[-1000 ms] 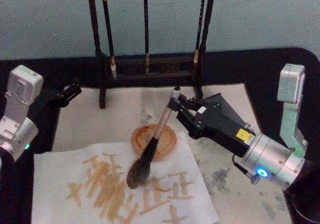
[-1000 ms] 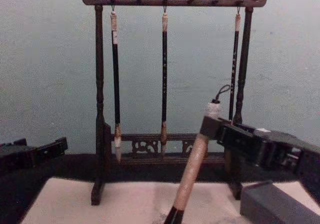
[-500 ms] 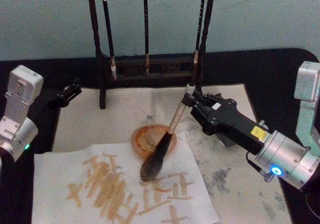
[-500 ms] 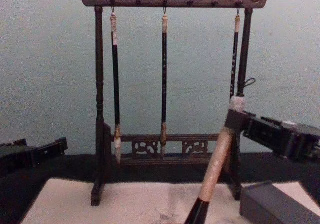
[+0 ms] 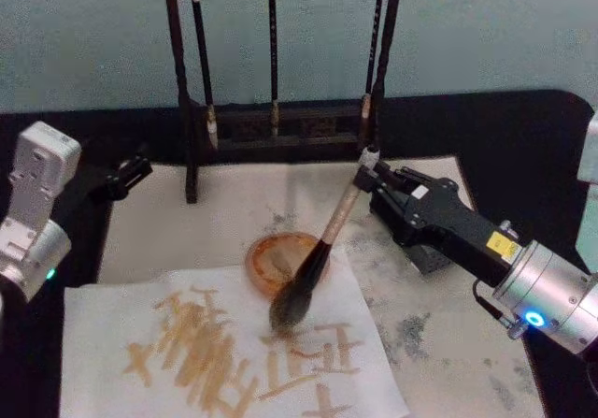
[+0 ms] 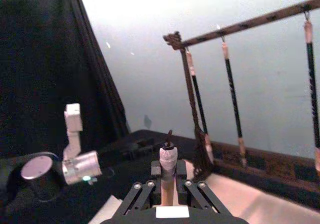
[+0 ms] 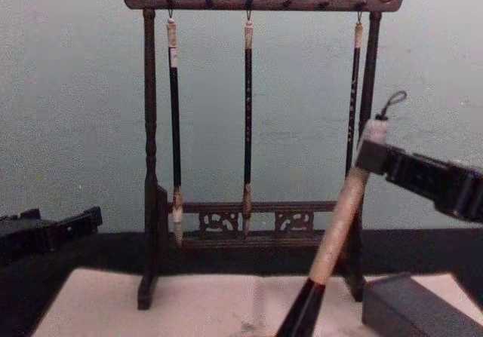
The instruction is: Pick up the brush from the inkstone, write on the paper, then place the brush back to its original position.
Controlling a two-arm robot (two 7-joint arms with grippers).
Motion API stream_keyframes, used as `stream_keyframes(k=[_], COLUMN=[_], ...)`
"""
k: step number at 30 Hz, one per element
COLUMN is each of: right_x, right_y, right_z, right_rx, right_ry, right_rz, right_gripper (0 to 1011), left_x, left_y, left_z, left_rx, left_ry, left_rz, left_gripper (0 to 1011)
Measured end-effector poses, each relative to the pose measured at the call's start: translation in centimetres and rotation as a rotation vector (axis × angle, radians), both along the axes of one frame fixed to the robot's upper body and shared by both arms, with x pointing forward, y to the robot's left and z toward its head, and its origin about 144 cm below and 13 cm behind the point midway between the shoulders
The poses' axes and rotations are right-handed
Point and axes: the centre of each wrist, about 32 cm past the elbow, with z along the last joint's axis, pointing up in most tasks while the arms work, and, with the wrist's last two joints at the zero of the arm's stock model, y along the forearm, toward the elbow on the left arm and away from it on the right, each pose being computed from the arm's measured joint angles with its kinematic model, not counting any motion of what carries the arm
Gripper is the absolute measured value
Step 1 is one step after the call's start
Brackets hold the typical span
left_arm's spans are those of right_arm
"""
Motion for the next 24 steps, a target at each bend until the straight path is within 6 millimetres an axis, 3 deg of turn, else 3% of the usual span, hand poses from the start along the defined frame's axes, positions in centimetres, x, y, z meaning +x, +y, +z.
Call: stream_keyframes(k=[13, 24], right_x=[-0.7, -0.4], right_y=[2.1, 2.8], right_z=[0.7, -0.7], right_rx=[0.04, 0.027], right_ry=[-0.028, 0.012], right_rz=[0.085, 0.1], right_gripper=[175, 175], left_x=[0.0, 0.0], left_y=[0.0, 0.0], left_z=[0.0, 0.0], left_rx=[0.0, 0.0], left_ry=[0.0, 0.0], left_rz=[0.0, 0.0], left_gripper=[1002, 1002])
